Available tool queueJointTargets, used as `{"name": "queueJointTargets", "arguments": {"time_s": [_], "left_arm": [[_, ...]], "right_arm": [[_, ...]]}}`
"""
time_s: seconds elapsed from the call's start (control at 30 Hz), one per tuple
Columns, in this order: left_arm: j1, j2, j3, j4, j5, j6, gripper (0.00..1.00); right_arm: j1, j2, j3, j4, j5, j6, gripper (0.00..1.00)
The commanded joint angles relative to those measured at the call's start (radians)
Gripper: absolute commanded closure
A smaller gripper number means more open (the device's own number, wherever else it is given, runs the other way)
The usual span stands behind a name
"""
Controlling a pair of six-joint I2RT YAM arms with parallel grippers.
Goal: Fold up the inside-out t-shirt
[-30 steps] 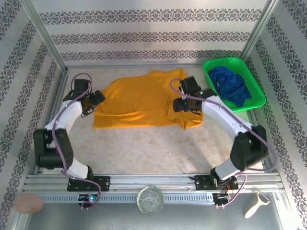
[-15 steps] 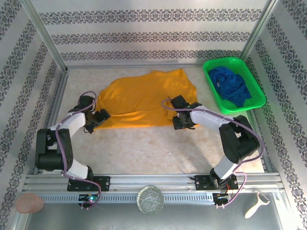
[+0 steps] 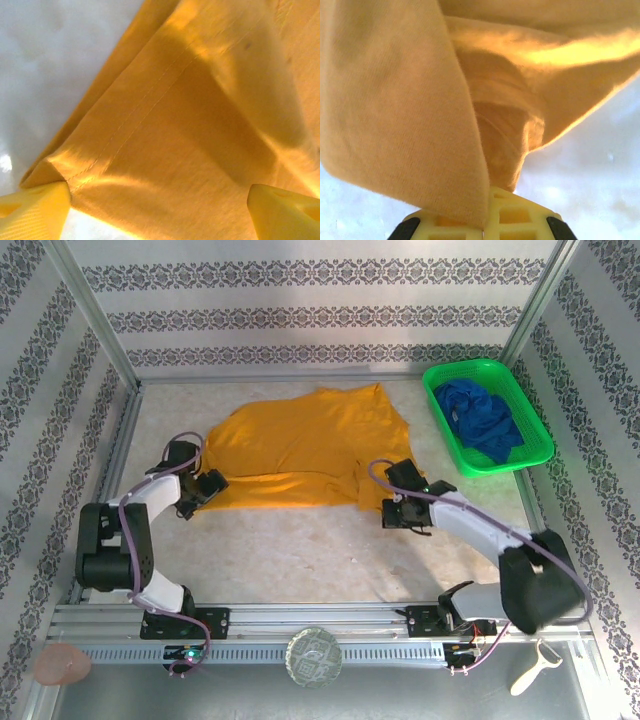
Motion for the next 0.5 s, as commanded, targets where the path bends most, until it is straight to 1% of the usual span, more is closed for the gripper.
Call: {"name": "queueJointTargets", "arguments": {"time_s": [0.0, 0.03, 0.07, 0.1, 0.2, 0.27, 0.33, 0.47], "left_arm": [[-0.004, -0.077, -0.048, -0.062, -0.049, -0.027, 0.08], [-0.004, -0.097, -0.053, -0.069, -0.046, -0.028, 0.08], [-0.004, -0.114, -0.056, -0.076, -0.046, -0.025, 0.08], [-0.004, -0.130, -0.057, -0.080, -0.043, -0.023, 0.08], [-0.003, -0.157, -0.052, -0.096, -0.044, -0.004, 0.08], [-0.003, -0.163, -0.049, -0.099, -0.046, 0.005, 0.08], [-0.004, -0.163, -0.047, -0.095, -0.041, 0.007, 0.08], [-0.003, -0.154, -0.039, -0.092, -0.037, 0.005, 0.08]], "right_arm": [[-0.031, -0.081, -0.075, -0.040, -0.024, 0.080, 0.96], [-0.043, -0.094, -0.078, -0.051, -0.008, 0.081, 0.74], [-0.046, -0.104, -0.065, -0.074, 0.011, 0.080, 0.57], [-0.044, -0.115, -0.050, -0.094, 0.025, 0.075, 0.53], [0.004, -0.162, 0.010, -0.135, 0.078, 0.075, 0.54], [0.062, -0.157, 0.062, -0.163, 0.115, 0.071, 0.56], [0.123, -0.122, 0.108, -0.172, 0.138, 0.071, 0.56], [0.236, 0.015, 0.184, -0.155, 0.184, 0.078, 0.59]]}}
